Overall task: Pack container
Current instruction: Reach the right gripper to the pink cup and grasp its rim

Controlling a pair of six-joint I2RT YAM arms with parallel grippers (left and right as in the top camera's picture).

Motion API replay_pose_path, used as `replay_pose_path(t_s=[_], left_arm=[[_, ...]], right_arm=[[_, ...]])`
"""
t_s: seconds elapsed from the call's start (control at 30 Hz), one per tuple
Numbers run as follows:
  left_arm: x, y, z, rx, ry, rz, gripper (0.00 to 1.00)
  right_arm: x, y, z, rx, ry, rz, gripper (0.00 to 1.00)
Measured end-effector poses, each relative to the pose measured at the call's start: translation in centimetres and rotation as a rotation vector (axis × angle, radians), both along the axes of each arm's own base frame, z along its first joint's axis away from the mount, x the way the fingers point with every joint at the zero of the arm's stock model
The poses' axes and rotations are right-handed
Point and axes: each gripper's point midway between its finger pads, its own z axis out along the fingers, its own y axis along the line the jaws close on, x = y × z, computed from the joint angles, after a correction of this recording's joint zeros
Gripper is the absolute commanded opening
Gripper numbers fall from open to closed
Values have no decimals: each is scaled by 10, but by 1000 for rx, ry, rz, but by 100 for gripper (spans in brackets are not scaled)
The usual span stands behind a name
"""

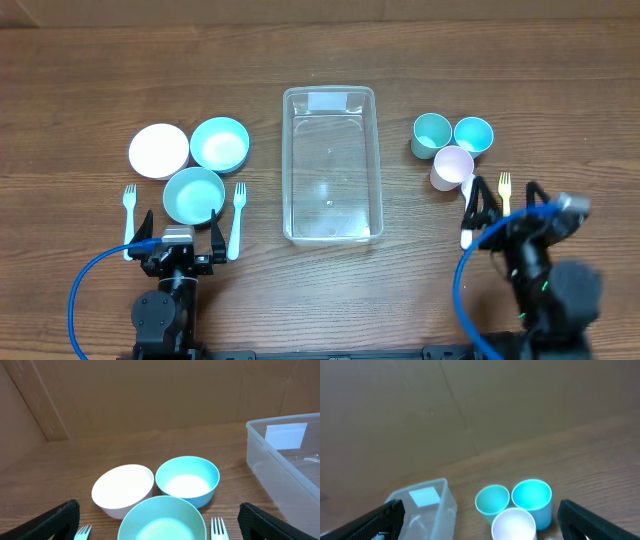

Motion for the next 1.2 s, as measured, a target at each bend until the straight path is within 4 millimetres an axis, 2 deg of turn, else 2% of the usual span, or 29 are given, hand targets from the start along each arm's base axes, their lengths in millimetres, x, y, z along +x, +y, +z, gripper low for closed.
replay_pose_path(t_s=[0.13,0.23,0.33,0.43,0.67,0.83,0.9,1.07,1.2], left_arm=[[0,0,-2,0,4,-1,100],[0,0,-3,1,7,0,100],[0,0,-3,2,5,-1,100],[0,0,-3,3,6,-1,100],[0,0,-3,3,6,-1,100],[0,0,-3,3,6,-1,100],[0,0,-3,3,6,-1,100],[0,0,-3,3,6,-1,100],[0,0,-3,3,6,-1,100]], right_arm=[[20,1,18,-6,339,-1,100],[44,1,34,-12,581,-2,100],[64,1,28,-20,765,-4,100],[83,-2,7,-35,881,-21,100],[89,-4,-53,-65,1092,-22,100],[92,-5,-116,-78,1203,-19,100],[85,-5,-140,-82,1249,-18,100],[85,-5,-150,-91,1247,-9,100],[87,-5,-163,-106,1232,7,96]])
